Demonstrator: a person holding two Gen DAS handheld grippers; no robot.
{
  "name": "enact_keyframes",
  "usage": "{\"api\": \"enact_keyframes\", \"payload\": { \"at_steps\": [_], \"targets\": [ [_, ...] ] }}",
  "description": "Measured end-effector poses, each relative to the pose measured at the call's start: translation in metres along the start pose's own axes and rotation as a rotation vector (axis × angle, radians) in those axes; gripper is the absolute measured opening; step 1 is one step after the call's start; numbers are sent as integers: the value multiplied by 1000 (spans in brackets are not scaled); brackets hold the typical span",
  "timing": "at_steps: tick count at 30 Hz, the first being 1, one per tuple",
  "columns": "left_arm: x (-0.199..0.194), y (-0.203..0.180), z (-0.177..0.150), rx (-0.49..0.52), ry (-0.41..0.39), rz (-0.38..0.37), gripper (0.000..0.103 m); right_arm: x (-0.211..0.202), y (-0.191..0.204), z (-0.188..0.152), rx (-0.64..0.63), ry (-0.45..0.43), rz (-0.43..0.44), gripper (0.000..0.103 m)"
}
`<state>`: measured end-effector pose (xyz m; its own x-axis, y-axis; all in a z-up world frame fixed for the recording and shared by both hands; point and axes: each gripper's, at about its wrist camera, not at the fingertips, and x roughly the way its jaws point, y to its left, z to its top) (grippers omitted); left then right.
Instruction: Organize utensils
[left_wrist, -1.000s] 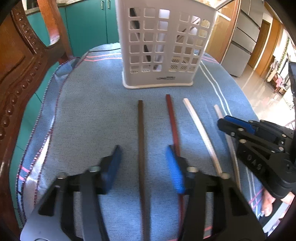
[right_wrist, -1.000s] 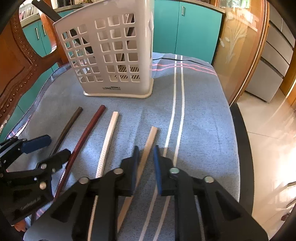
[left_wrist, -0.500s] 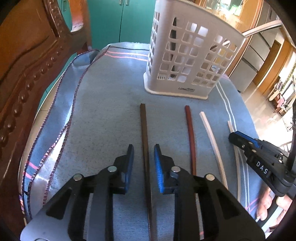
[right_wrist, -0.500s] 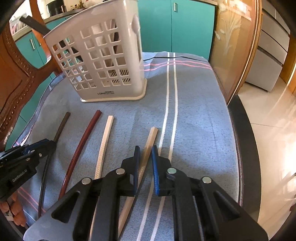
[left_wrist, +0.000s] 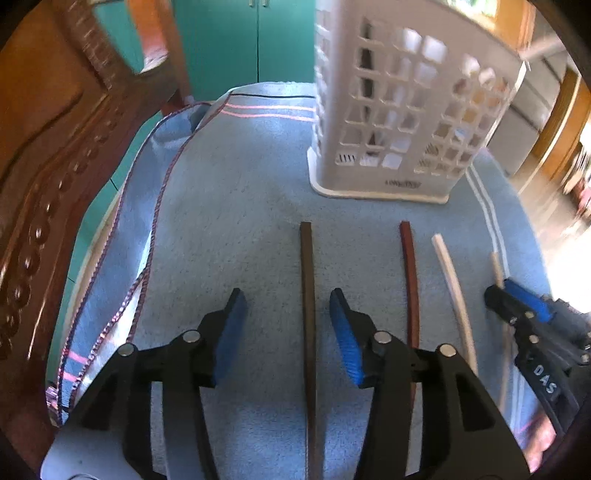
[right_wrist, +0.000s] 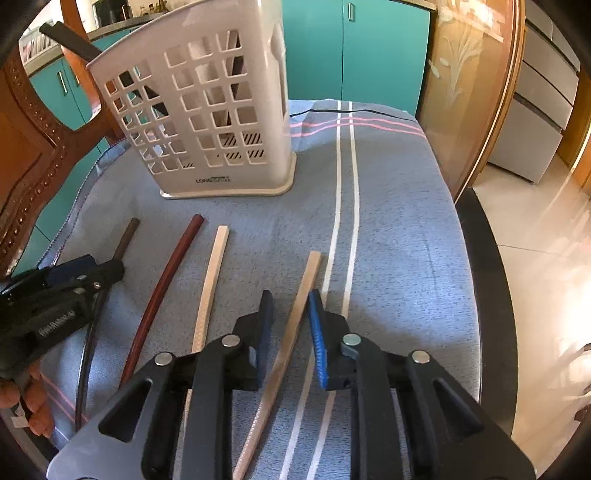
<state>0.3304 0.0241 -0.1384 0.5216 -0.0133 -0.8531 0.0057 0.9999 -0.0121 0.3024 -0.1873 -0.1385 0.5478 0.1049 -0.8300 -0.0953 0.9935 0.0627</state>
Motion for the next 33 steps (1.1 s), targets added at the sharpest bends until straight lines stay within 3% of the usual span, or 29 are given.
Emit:
{"api": "enact_keyframes", "payload": {
  "at_steps": [14, 33],
  "targets": [
    [2, -2, 0, 1, 3, 15, 63, 3, 10, -1, -21, -18, -37, 30],
    [2, -5, 0, 5, -9, 31, 67, 3, 14, -3, -41, -15, -28, 39]
  ]
}}
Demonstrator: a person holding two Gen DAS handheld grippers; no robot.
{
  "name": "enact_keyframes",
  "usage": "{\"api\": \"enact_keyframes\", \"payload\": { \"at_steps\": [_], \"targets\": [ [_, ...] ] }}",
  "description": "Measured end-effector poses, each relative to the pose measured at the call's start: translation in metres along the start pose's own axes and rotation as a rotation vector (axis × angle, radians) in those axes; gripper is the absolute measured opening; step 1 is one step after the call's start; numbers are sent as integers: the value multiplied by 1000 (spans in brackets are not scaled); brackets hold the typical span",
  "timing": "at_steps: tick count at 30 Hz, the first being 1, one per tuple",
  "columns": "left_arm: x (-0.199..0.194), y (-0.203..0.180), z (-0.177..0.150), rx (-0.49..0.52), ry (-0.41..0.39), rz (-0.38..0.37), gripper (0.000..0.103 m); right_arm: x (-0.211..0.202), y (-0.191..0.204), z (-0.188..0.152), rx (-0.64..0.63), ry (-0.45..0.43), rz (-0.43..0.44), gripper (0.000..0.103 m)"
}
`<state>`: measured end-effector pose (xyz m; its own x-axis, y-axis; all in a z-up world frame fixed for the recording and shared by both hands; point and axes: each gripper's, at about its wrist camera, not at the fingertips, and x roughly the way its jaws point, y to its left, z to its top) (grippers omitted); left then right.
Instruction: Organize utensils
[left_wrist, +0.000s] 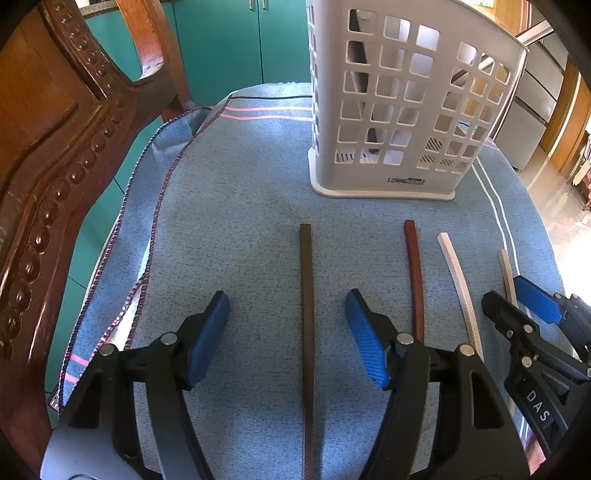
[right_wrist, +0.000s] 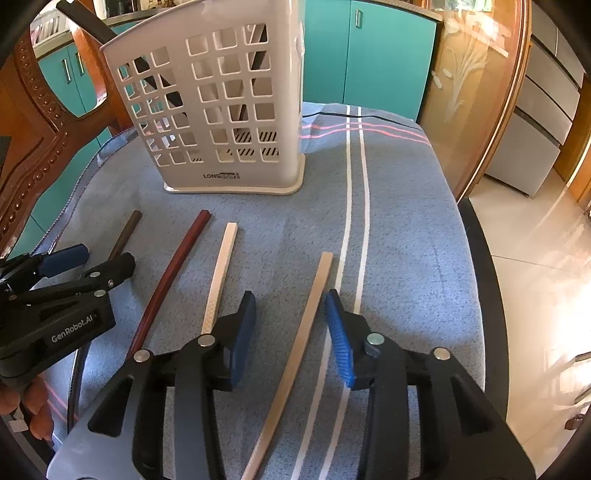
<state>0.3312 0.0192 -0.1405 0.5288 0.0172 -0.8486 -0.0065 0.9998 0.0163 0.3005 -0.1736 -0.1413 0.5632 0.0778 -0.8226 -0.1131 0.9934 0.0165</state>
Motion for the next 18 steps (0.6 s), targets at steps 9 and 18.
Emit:
{"api": "enact_keyframes", "payload": {
  "at_steps": [9, 18],
  "targets": [
    [0, 0, 0, 2, 1, 0, 66, -1, 0, -1, -5, -2, -2, 39],
    [-5, -7, -1, 27, -4, -17, 56, 0, 3, -1, -26, -8, -10, 38]
  ]
}}
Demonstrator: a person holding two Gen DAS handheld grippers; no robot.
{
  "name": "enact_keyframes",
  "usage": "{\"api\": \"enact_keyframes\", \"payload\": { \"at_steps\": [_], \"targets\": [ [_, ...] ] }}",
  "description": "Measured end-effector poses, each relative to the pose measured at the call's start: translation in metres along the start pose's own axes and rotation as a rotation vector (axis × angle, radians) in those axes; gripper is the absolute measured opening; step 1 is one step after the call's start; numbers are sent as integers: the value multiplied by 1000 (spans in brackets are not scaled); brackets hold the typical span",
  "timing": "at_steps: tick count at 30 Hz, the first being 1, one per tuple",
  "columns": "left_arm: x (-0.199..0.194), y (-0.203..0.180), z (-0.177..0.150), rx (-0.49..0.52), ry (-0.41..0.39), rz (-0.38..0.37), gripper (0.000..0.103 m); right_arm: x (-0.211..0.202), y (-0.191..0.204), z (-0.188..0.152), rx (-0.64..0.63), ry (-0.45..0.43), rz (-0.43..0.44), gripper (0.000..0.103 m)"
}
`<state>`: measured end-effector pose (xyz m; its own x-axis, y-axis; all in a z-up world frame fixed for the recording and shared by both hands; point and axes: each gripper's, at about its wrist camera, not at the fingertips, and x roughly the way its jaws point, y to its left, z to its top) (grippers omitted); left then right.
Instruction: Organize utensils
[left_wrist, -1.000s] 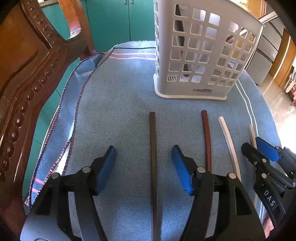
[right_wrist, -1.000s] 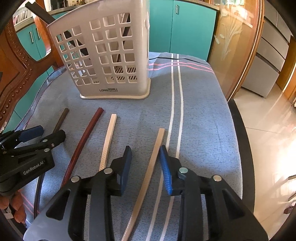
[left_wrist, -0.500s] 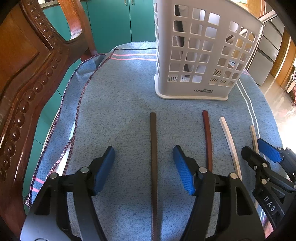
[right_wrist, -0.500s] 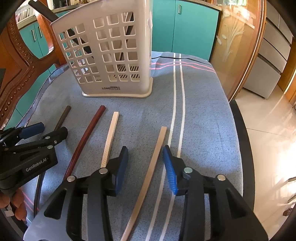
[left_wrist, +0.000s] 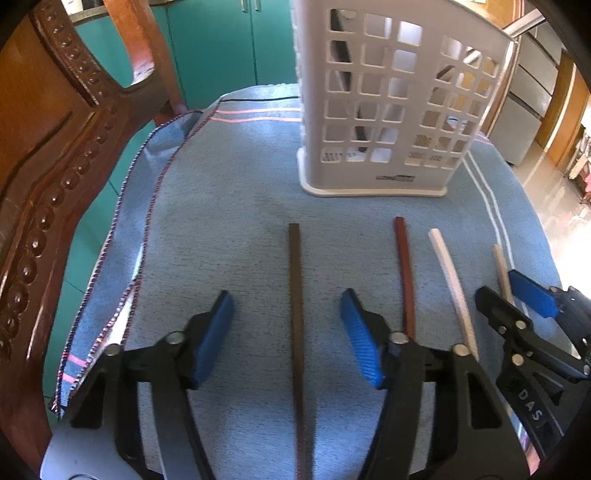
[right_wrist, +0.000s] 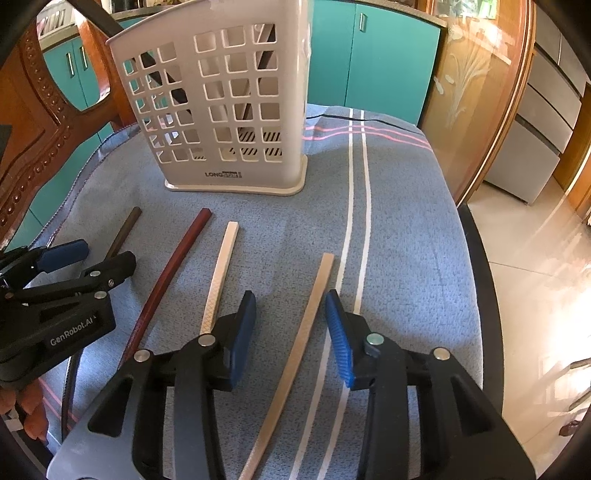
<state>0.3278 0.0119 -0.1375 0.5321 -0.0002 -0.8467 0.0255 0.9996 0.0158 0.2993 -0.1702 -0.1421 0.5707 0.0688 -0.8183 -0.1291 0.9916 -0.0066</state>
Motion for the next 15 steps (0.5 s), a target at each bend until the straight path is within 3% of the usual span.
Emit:
{"api": "enact_keyframes", "payload": {
  "at_steps": [8, 13, 15],
  "targets": [
    [-5, -11, -1, 30, 1, -52, 25, -1, 10, 0, -38, -1, 34, 12],
    [-8, -10, -2, 30, 13, -61, 22, -1, 7, 2, -27, 4, 45, 12],
    [-8, -11, -2, 31, 13, -54, 27, -1, 7, 2, -32, 4, 36, 14]
  ]
}}
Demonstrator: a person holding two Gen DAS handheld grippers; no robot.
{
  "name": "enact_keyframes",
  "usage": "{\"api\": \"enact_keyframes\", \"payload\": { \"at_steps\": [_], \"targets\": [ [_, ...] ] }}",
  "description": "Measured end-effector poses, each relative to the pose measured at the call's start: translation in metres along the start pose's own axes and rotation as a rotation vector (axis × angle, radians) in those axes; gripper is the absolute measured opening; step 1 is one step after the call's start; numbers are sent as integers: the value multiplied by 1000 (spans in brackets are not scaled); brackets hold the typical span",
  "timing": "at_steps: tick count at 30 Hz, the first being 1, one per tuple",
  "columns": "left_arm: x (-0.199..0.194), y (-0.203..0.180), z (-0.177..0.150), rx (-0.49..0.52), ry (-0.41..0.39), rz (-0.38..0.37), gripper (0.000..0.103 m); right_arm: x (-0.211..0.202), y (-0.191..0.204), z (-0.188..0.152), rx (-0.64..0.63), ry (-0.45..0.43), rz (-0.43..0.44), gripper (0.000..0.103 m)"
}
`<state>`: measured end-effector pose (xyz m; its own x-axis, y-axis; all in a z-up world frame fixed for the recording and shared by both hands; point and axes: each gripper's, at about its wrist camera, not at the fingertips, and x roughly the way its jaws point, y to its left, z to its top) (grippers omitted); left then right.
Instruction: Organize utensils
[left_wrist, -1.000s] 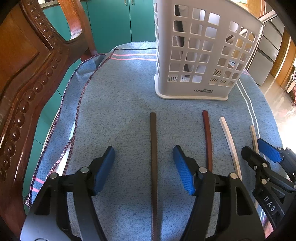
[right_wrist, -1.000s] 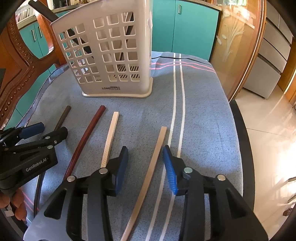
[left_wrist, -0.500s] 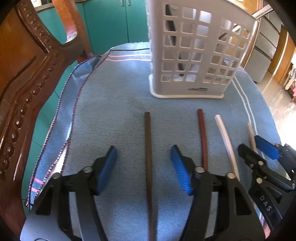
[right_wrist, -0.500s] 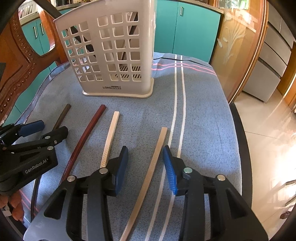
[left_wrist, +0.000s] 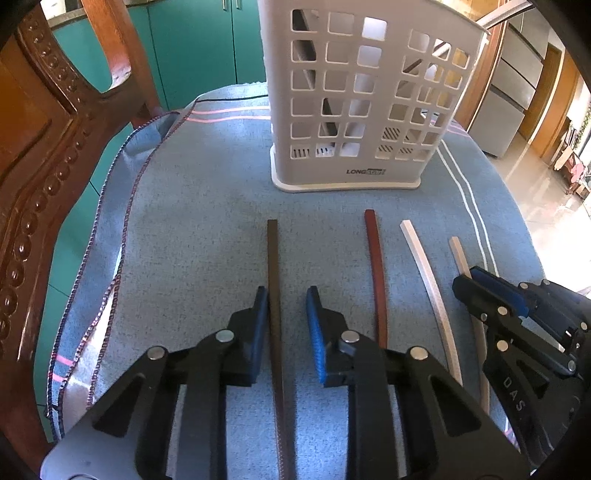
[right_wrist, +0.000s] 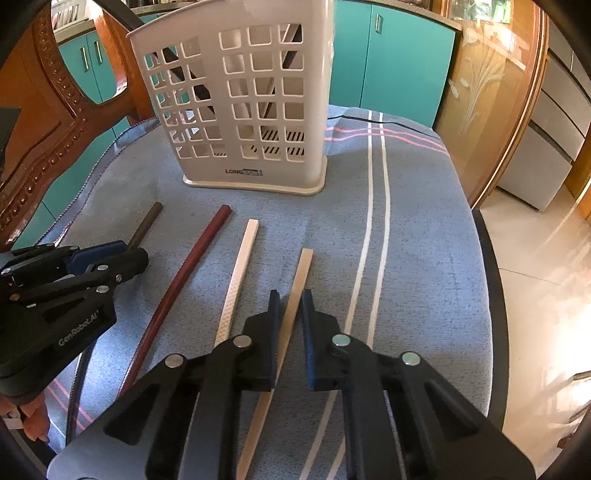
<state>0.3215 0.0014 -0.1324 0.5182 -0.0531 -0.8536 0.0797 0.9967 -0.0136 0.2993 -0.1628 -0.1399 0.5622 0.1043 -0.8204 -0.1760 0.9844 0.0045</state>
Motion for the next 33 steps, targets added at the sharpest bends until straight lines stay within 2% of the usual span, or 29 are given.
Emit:
{"api": "enact_keyframes", "payload": {
  "at_steps": [2, 6, 7, 8, 10, 12, 14, 18, 22, 27, 30, 33],
  "targets": [
    [1, 2, 1, 2, -5, 29, 41, 1, 1, 1, -6, 2, -16, 20],
    [4, 9, 4, -14, -2, 12, 42, 2, -1, 2, -6, 6, -16, 20],
    [4, 9, 4, -13, -4, 5, 36, 2, 0, 2, -8, 6, -10, 13],
    [4, 8, 5, -7, -7, 0, 25, 1, 0, 2, -11, 6, 3, 11],
    [3, 7, 5, -1, -9, -12, 9, 1, 0, 2, -2, 4, 16, 9],
    [3, 9, 5, -20, -10, -34, 7, -2, -4, 3, 21, -5, 44, 7],
    [-4, 15, 6, -70, -27, -101, 7, -10, -9, 4, 37, -36, 60, 6],
    [-37, 19, 5, -73, -110, -139, 7, -50, -20, 10, 74, -139, 117, 6],
    [-91, 29, 3, -93, -210, -196, 7, -105, -36, 10, 124, -248, 190, 6],
    [-155, 30, -4, -91, -342, -203, 7, -164, -48, 10, 149, -343, 246, 6],
    [-189, 27, 5, -88, -410, -222, 7, -192, -54, 15, 164, -397, 266, 6],
    [-221, 26, 29, -58, -502, -216, 7, -219, -56, 35, 167, -467, 274, 6]
  ]
}}
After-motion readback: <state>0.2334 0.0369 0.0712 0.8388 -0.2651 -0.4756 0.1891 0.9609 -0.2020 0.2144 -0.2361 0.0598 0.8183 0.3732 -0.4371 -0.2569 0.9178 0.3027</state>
